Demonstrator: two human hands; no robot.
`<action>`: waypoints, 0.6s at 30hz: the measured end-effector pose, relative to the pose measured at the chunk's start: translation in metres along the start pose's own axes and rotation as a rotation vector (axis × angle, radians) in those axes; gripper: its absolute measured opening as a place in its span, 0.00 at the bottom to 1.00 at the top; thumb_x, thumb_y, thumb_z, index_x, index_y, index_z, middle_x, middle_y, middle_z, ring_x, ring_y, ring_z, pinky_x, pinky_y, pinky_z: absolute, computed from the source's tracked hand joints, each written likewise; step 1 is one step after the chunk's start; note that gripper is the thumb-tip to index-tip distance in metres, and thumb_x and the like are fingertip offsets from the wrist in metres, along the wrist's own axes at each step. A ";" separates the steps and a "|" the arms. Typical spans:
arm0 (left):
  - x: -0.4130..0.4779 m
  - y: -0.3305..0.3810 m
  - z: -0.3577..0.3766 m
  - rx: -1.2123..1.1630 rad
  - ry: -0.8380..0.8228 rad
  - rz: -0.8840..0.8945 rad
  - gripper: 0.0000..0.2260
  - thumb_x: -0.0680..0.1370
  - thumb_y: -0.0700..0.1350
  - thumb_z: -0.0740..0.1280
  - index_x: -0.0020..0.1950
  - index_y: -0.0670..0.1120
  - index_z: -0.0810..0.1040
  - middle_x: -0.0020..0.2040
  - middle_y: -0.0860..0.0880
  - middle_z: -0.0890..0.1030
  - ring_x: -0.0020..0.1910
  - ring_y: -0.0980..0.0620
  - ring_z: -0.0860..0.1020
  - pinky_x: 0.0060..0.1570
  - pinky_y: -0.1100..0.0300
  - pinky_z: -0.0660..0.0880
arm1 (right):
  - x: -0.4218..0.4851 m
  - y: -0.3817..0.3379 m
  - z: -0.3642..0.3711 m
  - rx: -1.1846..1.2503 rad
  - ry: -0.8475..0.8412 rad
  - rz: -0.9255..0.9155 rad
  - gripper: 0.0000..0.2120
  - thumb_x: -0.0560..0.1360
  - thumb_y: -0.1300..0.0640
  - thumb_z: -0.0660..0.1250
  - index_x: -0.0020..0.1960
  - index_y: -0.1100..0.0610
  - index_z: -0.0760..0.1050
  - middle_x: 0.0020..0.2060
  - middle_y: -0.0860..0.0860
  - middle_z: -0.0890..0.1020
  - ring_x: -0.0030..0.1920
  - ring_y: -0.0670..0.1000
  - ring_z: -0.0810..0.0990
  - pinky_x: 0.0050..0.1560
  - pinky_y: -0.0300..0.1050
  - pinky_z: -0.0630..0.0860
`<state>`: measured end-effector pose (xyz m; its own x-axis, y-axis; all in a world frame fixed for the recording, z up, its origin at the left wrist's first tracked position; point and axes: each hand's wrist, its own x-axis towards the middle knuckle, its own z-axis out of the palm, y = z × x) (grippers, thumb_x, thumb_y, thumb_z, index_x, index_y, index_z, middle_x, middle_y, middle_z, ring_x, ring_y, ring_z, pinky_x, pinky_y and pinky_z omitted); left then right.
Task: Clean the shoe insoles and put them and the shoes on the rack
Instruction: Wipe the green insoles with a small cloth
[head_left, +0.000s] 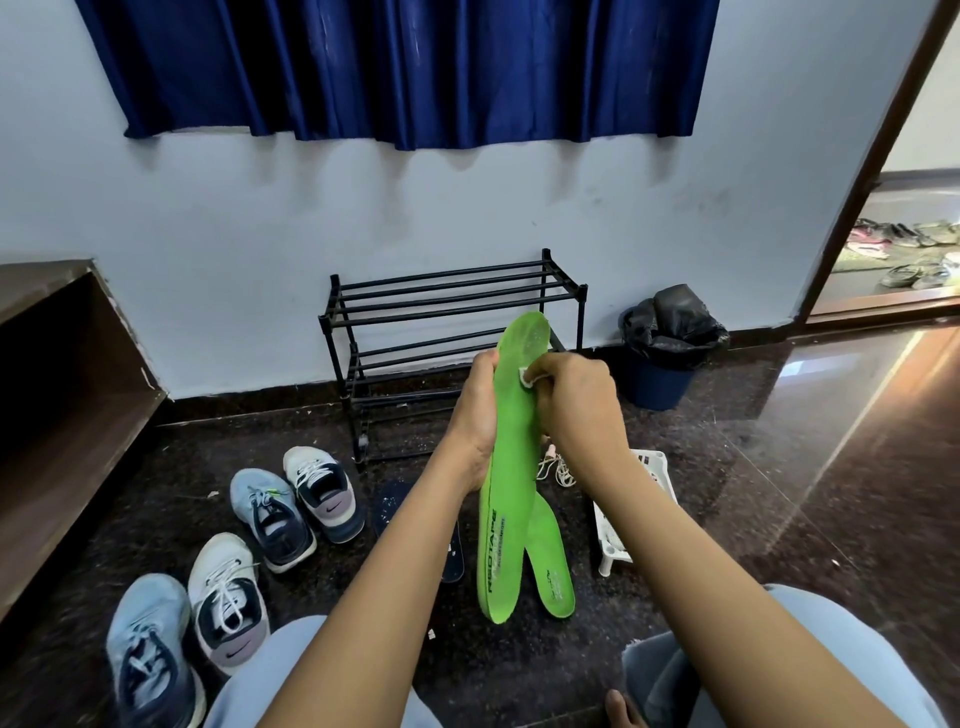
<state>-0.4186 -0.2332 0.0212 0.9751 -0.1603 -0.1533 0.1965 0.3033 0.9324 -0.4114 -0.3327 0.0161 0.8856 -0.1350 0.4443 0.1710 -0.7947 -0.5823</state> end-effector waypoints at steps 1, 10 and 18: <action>0.000 -0.002 0.001 0.001 -0.007 -0.007 0.25 0.81 0.57 0.50 0.38 0.44 0.77 0.31 0.43 0.74 0.26 0.47 0.71 0.31 0.58 0.68 | 0.004 0.002 -0.002 -0.004 0.023 0.021 0.13 0.71 0.66 0.62 0.46 0.54 0.82 0.42 0.58 0.83 0.42 0.61 0.80 0.44 0.51 0.78; 0.005 -0.002 -0.005 0.038 0.032 0.004 0.24 0.81 0.56 0.50 0.35 0.45 0.75 0.27 0.46 0.74 0.22 0.50 0.71 0.25 0.65 0.67 | -0.007 0.002 0.004 -0.035 -0.062 -0.022 0.12 0.73 0.64 0.62 0.47 0.54 0.82 0.42 0.57 0.83 0.42 0.61 0.80 0.45 0.51 0.78; 0.004 -0.003 -0.001 0.016 -0.016 -0.028 0.25 0.80 0.58 0.51 0.37 0.43 0.77 0.33 0.42 0.73 0.28 0.46 0.70 0.33 0.56 0.67 | 0.002 0.006 -0.001 0.056 0.062 0.060 0.12 0.71 0.65 0.60 0.44 0.54 0.81 0.36 0.58 0.82 0.33 0.62 0.80 0.37 0.52 0.79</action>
<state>-0.4152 -0.2340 0.0174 0.9675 -0.1835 -0.1739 0.2215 0.2836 0.9330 -0.4086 -0.3379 0.0144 0.8669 -0.2186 0.4480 0.1445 -0.7499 -0.6456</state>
